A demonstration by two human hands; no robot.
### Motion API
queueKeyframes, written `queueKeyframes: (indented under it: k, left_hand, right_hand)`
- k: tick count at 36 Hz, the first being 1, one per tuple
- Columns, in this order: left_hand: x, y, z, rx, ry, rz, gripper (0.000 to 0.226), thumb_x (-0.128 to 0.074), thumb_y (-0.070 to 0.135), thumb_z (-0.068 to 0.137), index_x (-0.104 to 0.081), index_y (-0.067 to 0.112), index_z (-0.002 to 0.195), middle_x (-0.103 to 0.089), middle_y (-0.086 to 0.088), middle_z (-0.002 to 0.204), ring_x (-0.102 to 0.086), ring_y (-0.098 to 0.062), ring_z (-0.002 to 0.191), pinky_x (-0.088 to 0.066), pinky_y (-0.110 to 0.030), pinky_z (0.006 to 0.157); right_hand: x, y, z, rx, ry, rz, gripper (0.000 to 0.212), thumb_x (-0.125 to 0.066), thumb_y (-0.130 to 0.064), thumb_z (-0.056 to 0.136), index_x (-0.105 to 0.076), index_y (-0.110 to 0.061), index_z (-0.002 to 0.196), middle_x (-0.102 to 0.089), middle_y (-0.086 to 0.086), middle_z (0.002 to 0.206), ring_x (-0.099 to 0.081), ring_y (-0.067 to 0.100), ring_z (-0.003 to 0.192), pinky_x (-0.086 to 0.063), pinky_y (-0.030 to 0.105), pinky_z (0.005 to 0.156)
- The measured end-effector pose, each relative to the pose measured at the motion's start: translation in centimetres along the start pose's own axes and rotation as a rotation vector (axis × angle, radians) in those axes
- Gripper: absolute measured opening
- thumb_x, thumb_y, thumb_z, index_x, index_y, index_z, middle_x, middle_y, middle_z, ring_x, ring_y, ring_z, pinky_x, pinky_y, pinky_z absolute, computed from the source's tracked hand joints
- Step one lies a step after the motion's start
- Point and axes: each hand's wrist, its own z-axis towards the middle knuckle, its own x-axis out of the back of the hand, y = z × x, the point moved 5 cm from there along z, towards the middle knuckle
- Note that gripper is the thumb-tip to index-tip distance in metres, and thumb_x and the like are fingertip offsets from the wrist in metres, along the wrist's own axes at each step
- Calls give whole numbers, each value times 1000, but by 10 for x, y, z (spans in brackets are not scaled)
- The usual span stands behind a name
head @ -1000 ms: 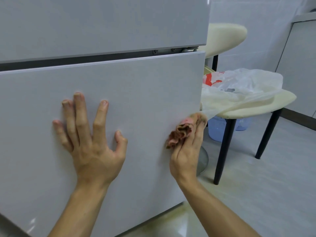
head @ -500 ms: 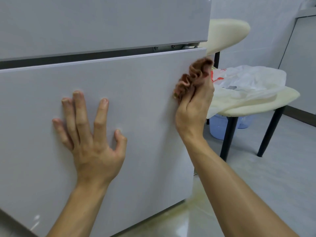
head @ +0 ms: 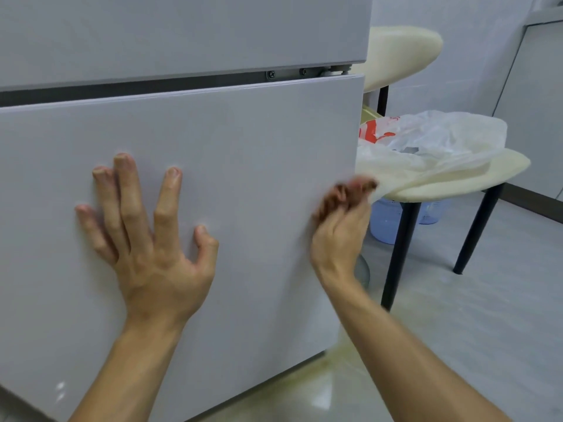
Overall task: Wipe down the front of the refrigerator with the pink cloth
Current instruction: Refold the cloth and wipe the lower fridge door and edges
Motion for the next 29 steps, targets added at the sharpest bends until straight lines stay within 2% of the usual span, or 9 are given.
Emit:
queueKeyframes:
  k: [4,7,12,18,20,22,24,26,29]
  left_hand:
    - [-1,-1,0,-8,-23,5,72,-60,25,93,-37,13,161,-18,-29,169,-12,-47,158,-4,-65,126]
    - [0,-2,0,-8,-38,8,73,-60,25,93,-36,12,161,-16,-30,169,-9,-46,158,-1,-63,126]
    - [0,-3,1,-23,-63,20,73,-60,25,94,-35,11,161,-15,-30,169,-5,-44,158,3,-59,127]
    - [-1,-1,0,-18,-50,26,75,-61,25,93,-34,11,161,-18,-32,168,-11,-49,157,-3,-65,125]
    - [-2,0,0,-12,-47,27,74,-61,24,92,-36,11,161,-18,-31,168,-12,-50,157,-4,-67,125]
    - [-2,0,1,-13,-45,26,74,-61,24,92,-36,11,160,-18,-31,168,-13,-50,157,-5,-67,125]
    - [-1,0,0,-11,-45,26,74,-61,25,92,-36,11,161,-18,-30,169,-12,-49,157,-4,-66,125]
    - [0,-1,0,-11,-45,19,74,-60,25,93,-36,12,161,-17,-28,169,-10,-47,158,-2,-64,126]
    - [1,-4,0,-20,-51,9,73,-60,26,94,-36,13,162,-16,-27,170,-8,-44,159,0,-61,127]
  right_hand:
    - [-5,-94,50,135,2,12,54,-38,-34,102,-43,-9,150,-54,11,135,-49,28,125,-37,47,113]
    - [-2,-116,61,234,-20,30,63,-41,-21,96,-35,-12,158,-51,9,133,-47,26,125,-38,46,114]
    - [-6,-80,42,308,105,44,53,-40,-22,108,-35,-5,158,-45,-7,133,-37,-12,121,-23,8,110]
    - [0,-1,-9,170,101,-9,39,-39,-23,109,-49,-1,140,-53,2,120,-48,8,108,-34,11,100]
    - [8,29,-27,132,11,-59,31,-37,-30,107,-48,-14,131,-53,1,115,-51,11,103,-36,9,95]
    - [17,62,-44,54,-72,-124,20,-34,-38,104,-43,-30,120,-56,0,111,-58,18,98,-50,27,93]
    - [29,90,-58,-14,-158,-210,15,-31,-45,102,-43,-39,108,-59,-1,103,-64,27,87,-59,52,75]
    - [38,102,-63,-5,-228,-294,17,-28,-46,104,-44,-42,100,-60,-2,94,-65,26,74,-59,54,59]
    - [41,93,-59,16,-236,-311,21,-27,-45,103,-46,-40,96,-61,-1,90,-63,21,76,-57,53,67]
